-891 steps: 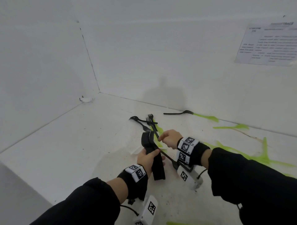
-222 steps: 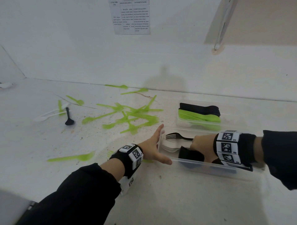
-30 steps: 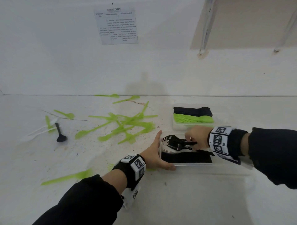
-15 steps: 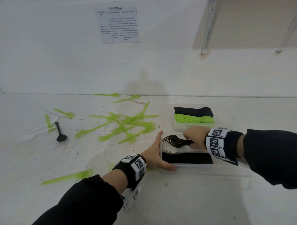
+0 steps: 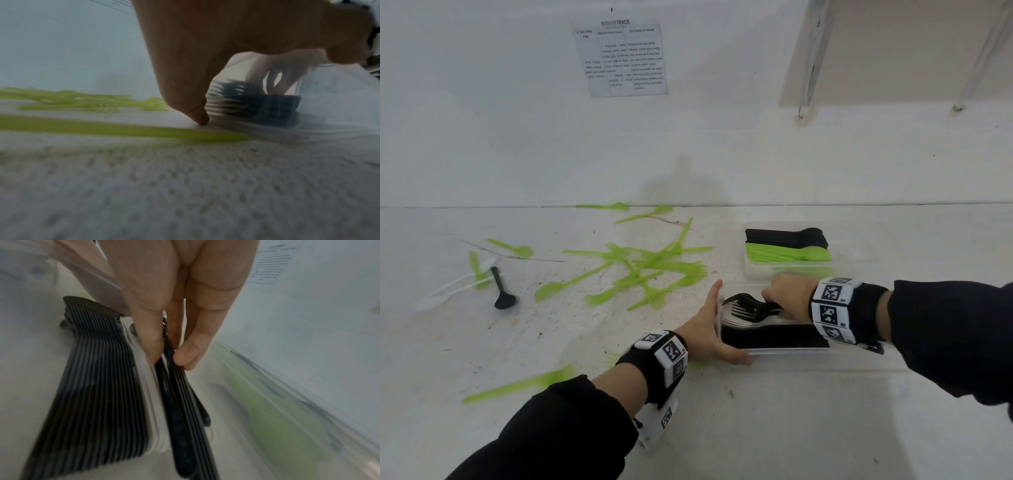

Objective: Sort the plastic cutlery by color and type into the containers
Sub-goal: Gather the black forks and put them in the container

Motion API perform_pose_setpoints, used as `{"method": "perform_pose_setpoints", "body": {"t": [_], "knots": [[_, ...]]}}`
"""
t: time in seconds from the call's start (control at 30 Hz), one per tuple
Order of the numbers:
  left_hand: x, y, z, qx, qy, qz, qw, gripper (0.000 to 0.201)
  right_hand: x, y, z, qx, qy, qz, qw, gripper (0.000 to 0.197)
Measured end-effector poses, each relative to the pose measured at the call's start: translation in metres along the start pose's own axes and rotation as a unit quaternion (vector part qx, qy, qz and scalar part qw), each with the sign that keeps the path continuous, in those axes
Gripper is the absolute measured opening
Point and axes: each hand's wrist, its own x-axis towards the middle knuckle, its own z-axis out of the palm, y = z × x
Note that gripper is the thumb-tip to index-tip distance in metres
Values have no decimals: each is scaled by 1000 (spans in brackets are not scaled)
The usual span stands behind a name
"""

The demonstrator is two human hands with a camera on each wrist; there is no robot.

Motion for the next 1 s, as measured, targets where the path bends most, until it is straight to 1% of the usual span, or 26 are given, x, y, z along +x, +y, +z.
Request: {"method": "perform_pose_setpoints", "body": {"t": [0.13,0.27,0.33,0.4,0.43,0.47,0.5,0.53,0.57,0.6,0.63,0.67,0.7,0.73,0.77,0.8,0.83,0.9,1.0], "knots": [[2,-3,0,7,5,1,1000,140,-2,3,-1,18,-1,-8,1000,33],[4,-5,1,14,9,-1,1000,143,-6,6,-6,46,14,-15,999,25],[3,-5,-1,16,5,1,1000,141,-10,11,-10,87,28,3,996,23],[2,-1,-2,-30,4,4,1000,136,-16,17,-15,151,61,32,986,23],[2,5,-2,-62,28,5,998,129,-19,19,-17,183,85,45,978,23],[2,14,-3,-89,78,1,993,112,-22,20,-20,207,106,58,971,22],[4,23,-4,-103,147,3,984,87,-24,21,-21,226,123,68,964,20],[6,32,-5,-104,227,12,968,64,-27,19,-23,238,135,79,959,16],[8,41,-7,-92,302,33,948,48,-27,16,-25,249,146,91,953,12],[12,47,-8,-80,351,50,932,37,-28,13,-27,260,157,104,947,12],[14,56,-6,-68,373,63,923,30,-26,9,-27,274,167,119,940,16],[18,62,-3,-62,365,59,927,26,-24,6,-28,293,177,134,930,21],[22,70,1,-63,336,47,938,25,-22,3,-30,316,192,149,917,25],[27,75,6,-80,293,35,952,27,-20,0,-32,336,210,161,904,27],[30,82,12,-114,248,30,961,26,-18,-2,-34,353,223,169,893,28],[32,89,16,-167,214,29,962,23,-17,-5,-37,369,228,176,883,28],[33,95,19,-232,192,30,953,19,-16,-7,-39,386,230,183,874,29],[35,101,23,-333,175,31,926,14,-13,-12,-38,396,226,195,868,31],[38,101,25,-373,177,28,910,17,-7,-17,-31,383,222,207,872,38]]}}
